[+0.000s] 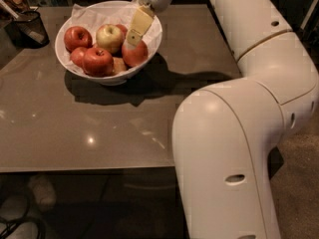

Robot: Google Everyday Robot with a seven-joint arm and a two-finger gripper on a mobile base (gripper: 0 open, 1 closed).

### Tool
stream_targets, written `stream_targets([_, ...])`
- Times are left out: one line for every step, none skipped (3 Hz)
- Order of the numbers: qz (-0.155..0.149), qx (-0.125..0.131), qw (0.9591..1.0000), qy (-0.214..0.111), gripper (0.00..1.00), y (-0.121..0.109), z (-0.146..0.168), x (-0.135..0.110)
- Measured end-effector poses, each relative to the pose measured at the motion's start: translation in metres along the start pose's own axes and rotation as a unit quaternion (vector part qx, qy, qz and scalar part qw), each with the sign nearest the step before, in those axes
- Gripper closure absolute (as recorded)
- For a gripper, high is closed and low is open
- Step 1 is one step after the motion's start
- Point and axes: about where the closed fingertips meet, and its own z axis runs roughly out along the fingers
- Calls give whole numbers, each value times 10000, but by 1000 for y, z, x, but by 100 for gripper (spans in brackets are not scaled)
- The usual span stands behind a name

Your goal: Pick apple from white bowl

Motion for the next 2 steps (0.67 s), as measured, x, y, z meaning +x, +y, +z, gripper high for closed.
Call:
stream_targets([96, -113, 9999, 9, 24, 1, 8, 1])
stream_targets([169, -213, 9996, 33, 27, 4, 12, 3])
